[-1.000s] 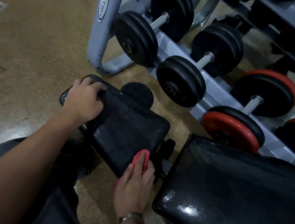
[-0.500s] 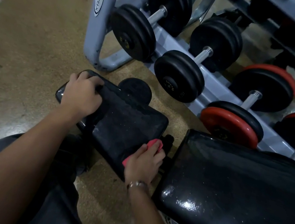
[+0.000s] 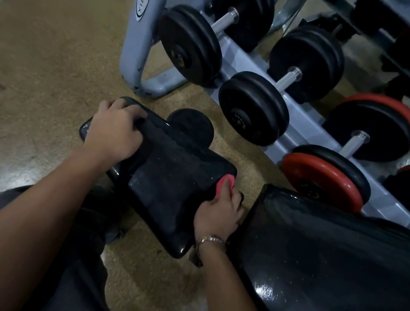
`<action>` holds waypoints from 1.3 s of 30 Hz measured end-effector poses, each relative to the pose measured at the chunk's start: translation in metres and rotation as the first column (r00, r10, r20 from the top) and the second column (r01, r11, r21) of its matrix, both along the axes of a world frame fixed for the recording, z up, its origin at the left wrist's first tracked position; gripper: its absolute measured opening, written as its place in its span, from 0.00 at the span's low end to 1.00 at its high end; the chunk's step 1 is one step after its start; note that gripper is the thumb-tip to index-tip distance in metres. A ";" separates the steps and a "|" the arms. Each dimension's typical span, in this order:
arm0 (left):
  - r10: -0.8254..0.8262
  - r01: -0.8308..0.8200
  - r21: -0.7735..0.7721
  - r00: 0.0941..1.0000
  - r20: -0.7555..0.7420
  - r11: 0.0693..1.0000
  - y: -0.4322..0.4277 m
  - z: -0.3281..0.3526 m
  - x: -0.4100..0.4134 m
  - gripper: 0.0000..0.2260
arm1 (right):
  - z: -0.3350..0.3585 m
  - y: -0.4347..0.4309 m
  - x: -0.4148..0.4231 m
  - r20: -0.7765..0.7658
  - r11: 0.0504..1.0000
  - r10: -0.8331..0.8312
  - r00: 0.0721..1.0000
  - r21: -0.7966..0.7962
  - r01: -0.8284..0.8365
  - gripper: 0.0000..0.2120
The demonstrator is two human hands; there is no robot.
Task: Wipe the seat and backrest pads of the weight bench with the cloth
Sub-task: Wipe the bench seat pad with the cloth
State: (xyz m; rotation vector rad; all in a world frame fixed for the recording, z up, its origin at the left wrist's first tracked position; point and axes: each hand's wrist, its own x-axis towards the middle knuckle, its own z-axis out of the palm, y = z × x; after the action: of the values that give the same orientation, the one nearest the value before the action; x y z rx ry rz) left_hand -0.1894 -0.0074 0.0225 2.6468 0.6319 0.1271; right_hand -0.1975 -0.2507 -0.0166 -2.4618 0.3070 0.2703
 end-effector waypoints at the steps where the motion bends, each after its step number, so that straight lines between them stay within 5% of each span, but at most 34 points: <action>1: 0.005 -0.005 0.004 1.000 0.005 1.000 0.001 0.000 0.002 0.31 | -0.001 -0.002 -0.006 0.007 1.000 0.005 1.000 0.022 -0.005 0.33; 7: -0.004 0.004 0.018 1.000 -0.015 1.000 -0.001 -0.002 0.004 0.30 | 0.000 -0.009 0.056 -0.006 0.996 -0.052 0.999 0.069 0.052 0.30; 14: -0.022 0.021 0.035 1.000 0.015 0.999 0.008 -0.008 0.008 0.30 | -0.012 -0.019 0.032 0.142 0.988 0.152 0.978 -0.027 -0.150 0.32; 25: -0.012 -0.003 0.102 0.990 0.144 0.995 0.011 -0.013 0.005 0.16 | -0.026 -0.015 0.041 0.291 0.969 0.241 0.926 -0.017 -0.247 0.28; 31: -0.033 0.023 0.109 0.995 0.094 0.994 0.009 -0.012 0.005 0.22 | -0.019 -0.008 0.082 0.184 0.981 0.195 0.963 -0.041 -0.191 0.30; 39: -0.027 0.020 0.085 0.997 0.077 0.996 0.009 -0.009 0.009 0.18 | -0.021 -0.030 0.075 0.241 0.927 0.376 0.895 -0.105 -0.361 0.31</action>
State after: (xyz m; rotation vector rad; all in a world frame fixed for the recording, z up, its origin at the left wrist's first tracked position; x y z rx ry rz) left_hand -0.1806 0.0019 0.0138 2.7140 0.5815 0.2543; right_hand -0.1223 -0.2807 -0.0378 -2.5623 -0.2736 0.0957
